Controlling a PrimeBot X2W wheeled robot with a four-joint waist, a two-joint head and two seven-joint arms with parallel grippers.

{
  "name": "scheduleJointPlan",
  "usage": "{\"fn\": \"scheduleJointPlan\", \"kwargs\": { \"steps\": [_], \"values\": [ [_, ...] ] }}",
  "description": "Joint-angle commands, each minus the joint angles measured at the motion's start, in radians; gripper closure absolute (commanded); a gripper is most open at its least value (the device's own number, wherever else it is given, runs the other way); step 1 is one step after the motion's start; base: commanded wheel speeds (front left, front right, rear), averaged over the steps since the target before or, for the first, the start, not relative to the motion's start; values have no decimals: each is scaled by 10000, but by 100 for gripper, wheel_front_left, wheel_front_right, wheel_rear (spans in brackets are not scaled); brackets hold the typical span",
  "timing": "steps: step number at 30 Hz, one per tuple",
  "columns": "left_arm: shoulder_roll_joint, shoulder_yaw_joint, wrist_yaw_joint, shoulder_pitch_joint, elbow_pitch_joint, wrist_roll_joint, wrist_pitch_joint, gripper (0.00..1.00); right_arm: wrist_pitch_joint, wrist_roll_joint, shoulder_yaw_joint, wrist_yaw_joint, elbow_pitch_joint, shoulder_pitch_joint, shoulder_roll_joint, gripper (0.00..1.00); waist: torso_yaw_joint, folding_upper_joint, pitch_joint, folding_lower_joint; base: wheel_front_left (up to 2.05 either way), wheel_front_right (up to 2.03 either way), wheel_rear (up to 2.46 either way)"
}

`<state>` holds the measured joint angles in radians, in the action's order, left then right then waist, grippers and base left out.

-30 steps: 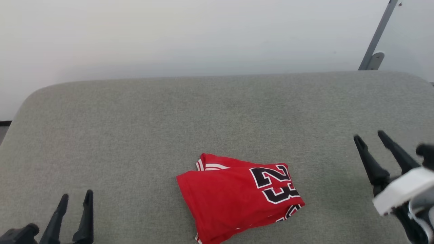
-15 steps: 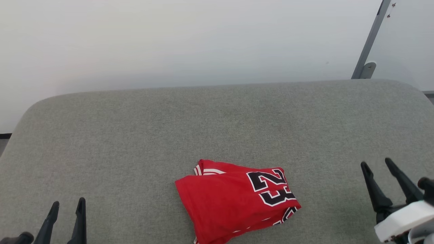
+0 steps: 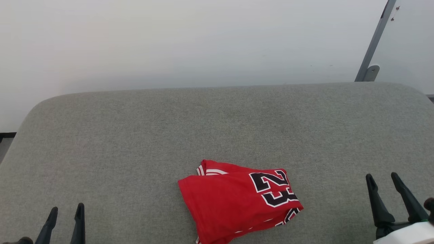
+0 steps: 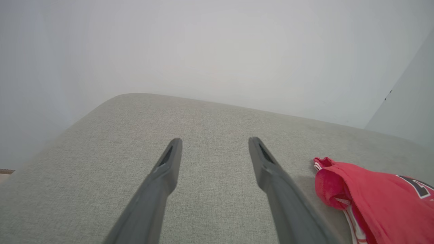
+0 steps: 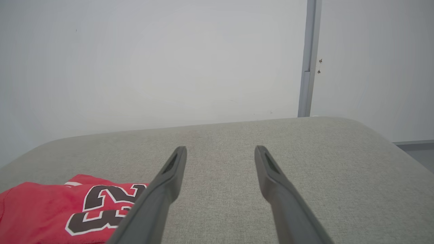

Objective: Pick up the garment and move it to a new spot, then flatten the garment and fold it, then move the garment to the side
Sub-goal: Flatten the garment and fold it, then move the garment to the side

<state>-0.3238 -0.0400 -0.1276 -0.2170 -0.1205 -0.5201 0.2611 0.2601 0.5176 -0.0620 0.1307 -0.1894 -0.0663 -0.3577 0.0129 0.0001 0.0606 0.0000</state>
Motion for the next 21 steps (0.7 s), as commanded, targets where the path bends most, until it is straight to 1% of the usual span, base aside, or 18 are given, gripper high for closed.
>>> {"fn": "scheduleJointPlan", "kwargs": {
  "steps": [1, 12, 17, 21],
  "values": [
    [-4, -28, -23, -105, -11, -13, 50, 0, 53, -113, 93, 0, 125, -203, 90, 0, -18, -1, -9, 0, 0, 0, 0],
    [58, 51, -23, 40, -37, -48, 50, 0, 54, -286, 342, 0, 278, -491, 431, 0, -91, -1, -63, 0, 0, 0, 0],
    [84, 100, -23, 67, -63, -57, 50, 0, 53, -225, 192, 0, 240, -582, 471, 0, -125, -1, -68, 0, 0, 0, 0],
    [124, 101, -23, 94, -56, -55, 50, 0, 54, -96, -131, 0, 149, -424, 339, 0, -169, -1, -84, 0, 0, 0, 0]
  ]
}}
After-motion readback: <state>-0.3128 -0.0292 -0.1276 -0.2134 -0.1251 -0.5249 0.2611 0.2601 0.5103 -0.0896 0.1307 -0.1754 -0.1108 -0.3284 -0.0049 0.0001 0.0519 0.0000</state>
